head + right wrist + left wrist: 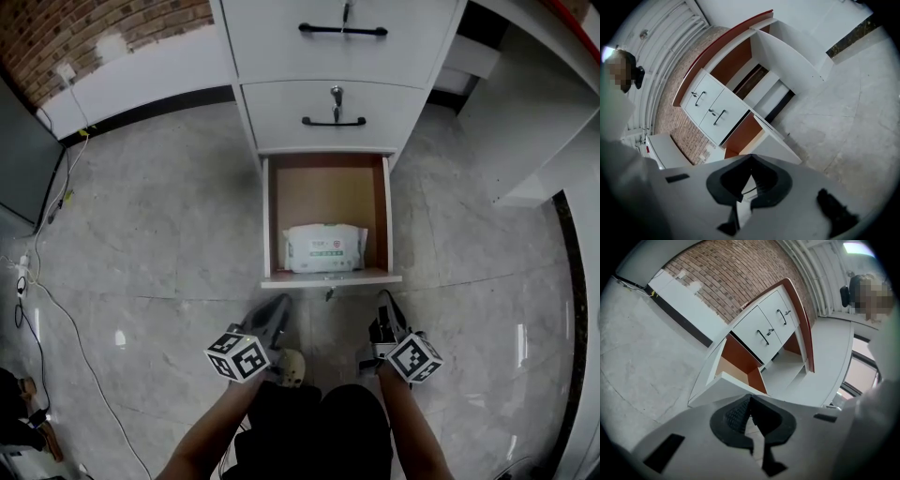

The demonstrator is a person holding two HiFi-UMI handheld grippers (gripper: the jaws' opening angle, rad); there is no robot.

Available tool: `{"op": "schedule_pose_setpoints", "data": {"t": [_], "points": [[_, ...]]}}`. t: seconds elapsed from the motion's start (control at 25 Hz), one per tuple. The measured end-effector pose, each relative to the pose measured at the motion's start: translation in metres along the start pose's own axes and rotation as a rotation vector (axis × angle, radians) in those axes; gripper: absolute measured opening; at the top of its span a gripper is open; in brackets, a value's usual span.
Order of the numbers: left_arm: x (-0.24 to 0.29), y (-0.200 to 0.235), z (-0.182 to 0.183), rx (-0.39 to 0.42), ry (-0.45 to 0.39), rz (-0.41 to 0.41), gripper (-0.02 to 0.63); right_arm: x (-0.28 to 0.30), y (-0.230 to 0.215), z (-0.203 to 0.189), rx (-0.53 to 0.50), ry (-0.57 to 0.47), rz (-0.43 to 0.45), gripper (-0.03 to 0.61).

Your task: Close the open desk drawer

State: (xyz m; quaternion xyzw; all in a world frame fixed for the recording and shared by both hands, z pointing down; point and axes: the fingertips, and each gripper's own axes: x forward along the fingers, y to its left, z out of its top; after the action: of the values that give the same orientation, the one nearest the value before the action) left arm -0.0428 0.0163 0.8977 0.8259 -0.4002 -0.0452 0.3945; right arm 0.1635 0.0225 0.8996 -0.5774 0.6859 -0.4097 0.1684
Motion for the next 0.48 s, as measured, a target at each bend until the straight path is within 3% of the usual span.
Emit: {"op": "schedule_pose_setpoints", "data": {"t": [0.16, 0.48], "points": [[0.007, 0.008, 0.006, 0.016, -0.041, 0.001, 0.009, 0.011, -0.006, -0.005, 0.003, -0.010, -0.002, 0.006], [0.008, 0.010, 0.006, 0.048, -0.038, -0.012, 0.009, 0.021, -0.009, -0.006, 0.015, -0.040, -0.002, 0.006]]}}
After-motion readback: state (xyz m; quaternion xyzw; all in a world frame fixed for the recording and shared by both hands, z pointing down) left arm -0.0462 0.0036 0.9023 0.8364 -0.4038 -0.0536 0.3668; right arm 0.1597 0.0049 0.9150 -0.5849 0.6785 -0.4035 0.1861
